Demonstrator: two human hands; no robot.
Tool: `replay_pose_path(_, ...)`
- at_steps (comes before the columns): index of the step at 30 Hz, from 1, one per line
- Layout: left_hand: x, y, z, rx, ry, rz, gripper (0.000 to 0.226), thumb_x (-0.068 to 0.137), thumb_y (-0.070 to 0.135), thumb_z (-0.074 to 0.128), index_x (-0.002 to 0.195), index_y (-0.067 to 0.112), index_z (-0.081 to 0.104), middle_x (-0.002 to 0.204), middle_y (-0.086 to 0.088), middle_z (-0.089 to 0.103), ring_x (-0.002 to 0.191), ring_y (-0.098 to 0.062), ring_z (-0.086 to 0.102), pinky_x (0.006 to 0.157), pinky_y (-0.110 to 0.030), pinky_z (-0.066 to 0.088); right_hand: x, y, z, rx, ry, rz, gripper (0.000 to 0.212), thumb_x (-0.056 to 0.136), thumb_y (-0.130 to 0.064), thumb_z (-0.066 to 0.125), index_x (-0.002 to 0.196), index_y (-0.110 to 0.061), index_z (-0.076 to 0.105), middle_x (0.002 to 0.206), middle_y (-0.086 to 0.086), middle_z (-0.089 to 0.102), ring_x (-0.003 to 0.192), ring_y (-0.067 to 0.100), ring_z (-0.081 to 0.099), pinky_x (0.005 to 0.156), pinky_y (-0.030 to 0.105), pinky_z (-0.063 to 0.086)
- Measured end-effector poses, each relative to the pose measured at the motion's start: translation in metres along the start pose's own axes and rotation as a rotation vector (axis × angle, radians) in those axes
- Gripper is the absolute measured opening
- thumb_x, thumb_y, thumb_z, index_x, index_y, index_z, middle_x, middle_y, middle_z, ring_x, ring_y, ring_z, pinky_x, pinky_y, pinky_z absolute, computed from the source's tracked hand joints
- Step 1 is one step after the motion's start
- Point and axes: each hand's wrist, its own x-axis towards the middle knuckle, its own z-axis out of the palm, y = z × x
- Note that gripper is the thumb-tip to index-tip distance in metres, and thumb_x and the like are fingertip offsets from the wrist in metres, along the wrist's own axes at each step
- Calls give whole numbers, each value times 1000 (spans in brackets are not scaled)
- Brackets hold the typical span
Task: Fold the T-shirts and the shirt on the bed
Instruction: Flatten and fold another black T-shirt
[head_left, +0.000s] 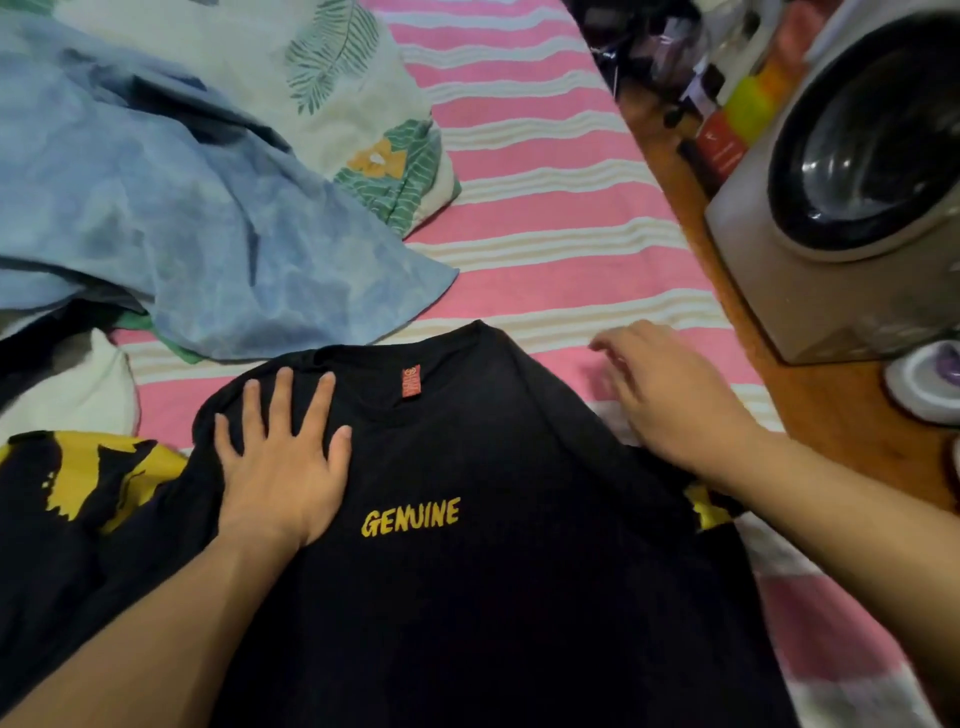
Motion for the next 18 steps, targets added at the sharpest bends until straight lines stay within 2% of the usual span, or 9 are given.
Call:
replay_pose_path(2, 4, 7, -14, 73, -152, -34, 64, 101, 60, 11, 160, 43, -7, 170, 0, -12, 156, -31, -13, 123, -61, -2, -56, 46, -33, -77, 2, 113, 43, 80, 5, 64, 117, -16, 66, 110, 8, 60, 104, 37, 56, 85, 43, 48)
replay_pose_path(4, 6, 23, -36, 165, -268, -80, 65, 103, 55, 15, 161, 36, -4, 171, -5, -8, 155, -36, -7, 123, -60, 5, -97, 76, -55, -135, -122, 151, 62, 70, 10, 69, 124, -20, 63, 121, 4, 55, 113, 35, 53, 90, 41, 49)
replay_pose_path(6, -6, 51, -57, 197, -186, -30, 66, 102, 44, 34, 161, 21, 18, 168, -14, 12, 153, -42, 10, 121, -58, 18, -121, 86, -65, -145, -257, 47, 76, 72, -5, 75, 141, -27, 50, 147, 1, 39, 137, 29, 36, 108, 36, 38)
replay_pose_path(8, -29, 87, -67, 112, -22, 172, 62, 95, 32, 51, 152, 9, 41, 159, -20, 34, 146, -43, 30, 113, -57, 35, -132, 85, -60, -177, -382, -54, 85, 83, -28, 71, 155, -36, 27, 163, -2, 12, 150, 24, 10, 118, 35, 23)
replay_pose_path(9, -42, 106, -65, 84, 25, 307, 62, 93, 27, 52, 151, 7, 42, 158, -19, 37, 146, -40, 33, 111, -54, 39, -133, 86, -55, -185, -393, -70, 87, 86, -33, 68, 157, -40, 18, 165, -2, 4, 151, 24, 4, 121, 38, 21)
replay_pose_path(11, -55, 136, -61, 70, -73, 449, 71, 94, 21, 48, 160, 12, 24, 166, -13, 21, 152, -32, 22, 116, -45, 36, -117, 85, -44, -182, -361, -59, 91, 88, -28, 65, 158, -42, 9, 167, 1, 0, 152, 28, 2, 122, 46, 25)
replay_pose_path(13, -53, 165, -59, 50, -175, 418, 84, 94, 17, 48, 163, 26, 2, 170, -6, -1, 154, -27, 13, 115, -42, 38, -95, 90, -38, -177, -334, -53, 99, 83, -17, 66, 159, -41, 7, 166, 4, 2, 152, 31, 4, 120, 48, 26)
replay_pose_path(15, -34, 183, -62, 42, -140, 382, 89, 93, 12, 48, 161, 38, -4, 169, -5, -9, 151, -31, 15, 107, -45, 44, -72, 96, -33, -210, -321, -86, 101, 77, -14, 69, 158, -40, 14, 165, 7, 6, 150, 33, 8, 117, 49, 28)
replay_pose_path(18, 5, 194, -62, 122, -123, 457, 69, 99, 19, 45, 159, 40, 17, 169, -8, 4, 151, -33, 16, 112, -49, 36, -50, 103, -29, -151, -298, -195, 65, 80, -11, 55, 140, -38, 55, 162, 7, 26, 148, 38, 19, 114, 55, 33)
